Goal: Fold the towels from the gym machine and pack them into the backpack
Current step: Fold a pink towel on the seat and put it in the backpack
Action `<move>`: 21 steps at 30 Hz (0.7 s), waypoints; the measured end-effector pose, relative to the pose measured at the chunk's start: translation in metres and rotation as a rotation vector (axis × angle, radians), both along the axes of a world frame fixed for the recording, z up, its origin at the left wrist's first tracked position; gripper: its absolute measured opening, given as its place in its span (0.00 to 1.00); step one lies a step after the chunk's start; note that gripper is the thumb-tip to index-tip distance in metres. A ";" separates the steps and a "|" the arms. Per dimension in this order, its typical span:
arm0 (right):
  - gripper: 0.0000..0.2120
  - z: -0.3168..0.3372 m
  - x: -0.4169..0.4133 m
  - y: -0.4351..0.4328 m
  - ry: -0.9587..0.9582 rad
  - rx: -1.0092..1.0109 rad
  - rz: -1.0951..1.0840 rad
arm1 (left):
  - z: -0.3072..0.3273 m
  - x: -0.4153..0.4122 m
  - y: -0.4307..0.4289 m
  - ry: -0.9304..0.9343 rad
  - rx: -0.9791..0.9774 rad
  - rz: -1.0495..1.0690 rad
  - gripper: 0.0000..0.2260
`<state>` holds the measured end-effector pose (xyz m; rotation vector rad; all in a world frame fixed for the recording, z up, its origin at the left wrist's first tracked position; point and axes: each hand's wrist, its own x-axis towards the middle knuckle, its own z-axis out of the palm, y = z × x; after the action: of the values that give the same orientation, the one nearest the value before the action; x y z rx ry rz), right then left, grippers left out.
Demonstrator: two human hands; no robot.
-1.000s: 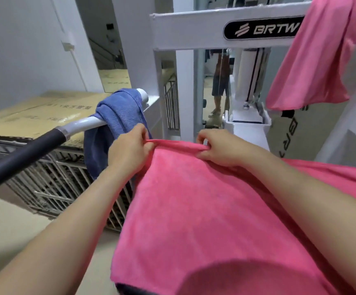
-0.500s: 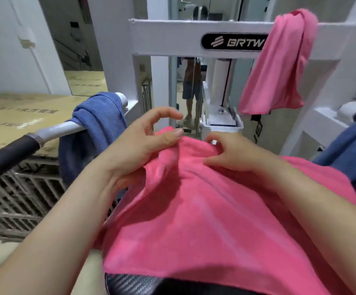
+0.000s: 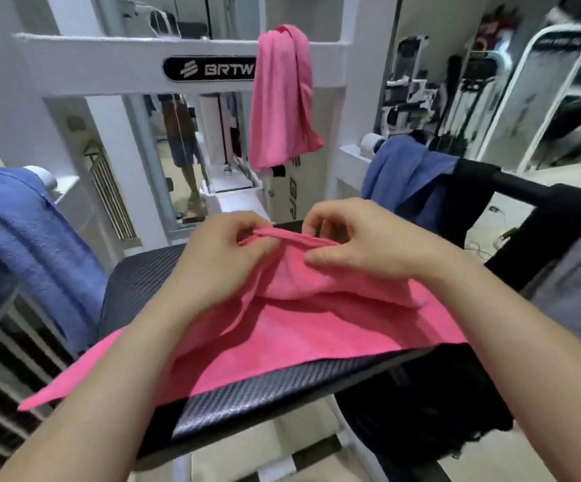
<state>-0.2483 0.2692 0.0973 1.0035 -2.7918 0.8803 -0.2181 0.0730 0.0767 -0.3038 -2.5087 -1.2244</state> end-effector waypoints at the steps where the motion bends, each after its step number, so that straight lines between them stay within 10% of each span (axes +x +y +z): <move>1: 0.04 -0.003 0.001 0.013 -0.043 0.016 -0.025 | 0.000 -0.001 -0.003 -0.001 0.099 0.064 0.08; 8: 0.09 -0.027 0.009 0.093 -0.480 -0.392 -0.090 | 0.001 0.000 0.004 0.038 0.726 0.403 0.10; 12: 0.12 -0.034 0.005 0.110 -0.821 -0.904 0.078 | -0.004 0.011 0.038 0.042 0.711 0.524 0.06; 21: 0.20 -0.029 0.011 0.104 -1.050 -1.071 0.364 | 0.022 0.078 0.165 -0.140 0.556 -0.065 0.21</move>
<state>-0.2376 0.3733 0.0684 0.9217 -1.8359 3.1407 -0.1406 0.2377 0.0991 -0.1626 -2.1553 -1.9544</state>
